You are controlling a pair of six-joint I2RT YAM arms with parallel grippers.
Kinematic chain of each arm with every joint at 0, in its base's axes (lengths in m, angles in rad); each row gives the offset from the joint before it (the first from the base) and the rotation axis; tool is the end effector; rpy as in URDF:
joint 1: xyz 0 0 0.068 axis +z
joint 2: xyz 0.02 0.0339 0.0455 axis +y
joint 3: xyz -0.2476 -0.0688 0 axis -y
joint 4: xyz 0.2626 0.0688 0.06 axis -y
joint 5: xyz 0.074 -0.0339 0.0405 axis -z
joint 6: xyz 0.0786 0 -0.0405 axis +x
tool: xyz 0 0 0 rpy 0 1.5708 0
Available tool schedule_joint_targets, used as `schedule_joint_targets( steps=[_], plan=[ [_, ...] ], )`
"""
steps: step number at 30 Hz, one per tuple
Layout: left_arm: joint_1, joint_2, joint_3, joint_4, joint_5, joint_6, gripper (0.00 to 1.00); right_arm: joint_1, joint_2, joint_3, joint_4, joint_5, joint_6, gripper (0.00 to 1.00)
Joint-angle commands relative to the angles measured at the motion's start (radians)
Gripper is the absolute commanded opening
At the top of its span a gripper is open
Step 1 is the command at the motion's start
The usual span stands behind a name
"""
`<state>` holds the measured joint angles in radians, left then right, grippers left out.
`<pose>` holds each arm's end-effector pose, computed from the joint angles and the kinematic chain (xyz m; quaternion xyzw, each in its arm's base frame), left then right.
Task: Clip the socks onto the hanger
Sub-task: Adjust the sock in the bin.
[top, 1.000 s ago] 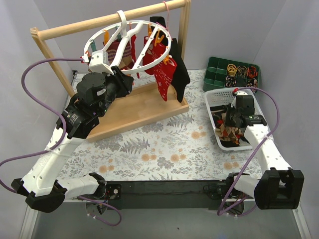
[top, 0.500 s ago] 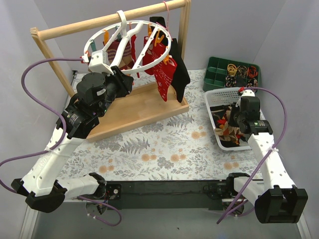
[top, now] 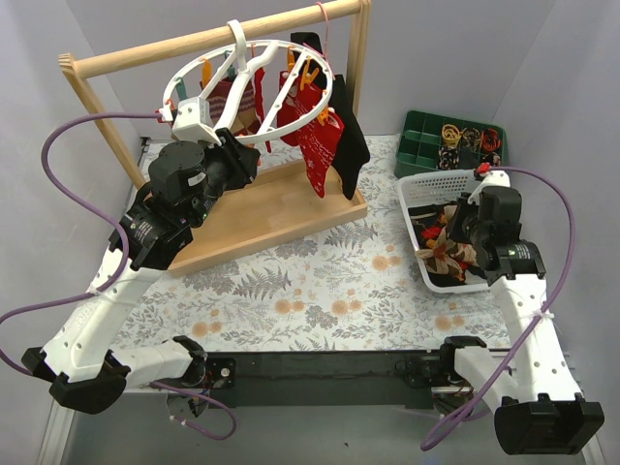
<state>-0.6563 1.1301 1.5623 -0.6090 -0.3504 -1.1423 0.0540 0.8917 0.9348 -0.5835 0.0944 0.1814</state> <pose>0.2329 -0.1453 0.4759 -0.2903 0.7059 -0.4117 0.4979 0.2548 0.0064 0.2991 0.0785 0.8660 0.0170 0.4936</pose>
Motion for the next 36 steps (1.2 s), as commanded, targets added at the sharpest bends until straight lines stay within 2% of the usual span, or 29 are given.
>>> schedule_joint_targets(
  steps=[1,4,5,7,11,14,15,17,19,20,21,25,27,29,32,36],
  plan=[
    [0.003,-0.021,-0.001,-0.021,0.019,0.01,0.0,-0.002,-0.016,0.127,0.017,-0.019,0.013,0.23],
    [0.003,-0.023,-0.002,-0.021,0.014,0.01,0.0,0.004,-0.001,0.144,0.022,0.042,-0.017,0.25],
    [0.003,-0.024,-0.002,-0.021,0.014,0.009,0.0,0.006,0.013,0.139,0.019,0.051,-0.017,0.22],
    [0.003,-0.023,-0.001,-0.021,0.017,0.012,0.0,0.004,0.01,0.134,0.024,0.025,-0.016,0.21],
    [0.003,-0.024,-0.001,-0.025,0.011,0.016,0.0,0.009,0.009,0.188,0.039,-0.013,-0.036,0.04],
    [0.003,-0.018,0.001,-0.018,0.021,0.016,0.0,0.014,0.022,0.193,0.037,-0.001,-0.043,0.06],
    [0.003,-0.02,0.001,-0.017,0.025,0.013,0.0,0.014,0.027,0.182,0.039,-0.025,-0.042,0.17],
    [0.003,-0.016,-0.002,-0.017,0.034,0.01,0.0,0.014,0.058,0.107,0.027,-0.047,-0.033,0.2],
    [0.003,-0.016,-0.005,-0.015,0.037,0.01,0.0,0.01,0.09,0.044,-0.005,-0.045,-0.01,0.16],
    [0.003,-0.015,-0.005,-0.017,0.037,0.01,0.0,0.004,0.119,-0.014,-0.018,-0.048,0.006,0.09],
    [0.003,-0.016,-0.007,-0.017,0.039,0.01,0.0,0.004,0.133,-0.039,-0.036,-0.059,0.006,0.06],
    [0.003,-0.016,-0.007,-0.012,0.042,0.019,0.0,0.0,0.179,-0.082,-0.11,-0.087,-0.011,0.03],
    [0.003,-0.013,-0.004,-0.009,0.044,0.023,0.0,0.0,0.187,-0.053,-0.139,-0.119,-0.022,0.06],
    [0.003,-0.013,-0.004,-0.008,0.05,0.024,0.0,-0.002,0.167,-0.028,-0.147,-0.102,-0.029,0.18],
    [0.003,-0.013,-0.005,-0.005,0.057,0.023,0.0,-0.002,0.138,0.077,-0.145,0.008,-0.037,0.2],
    [0.003,-0.021,-0.002,-0.006,0.054,0.024,0.0,0.0,0.101,0.263,-0.133,-0.045,-0.014,0.18]
  ],
)
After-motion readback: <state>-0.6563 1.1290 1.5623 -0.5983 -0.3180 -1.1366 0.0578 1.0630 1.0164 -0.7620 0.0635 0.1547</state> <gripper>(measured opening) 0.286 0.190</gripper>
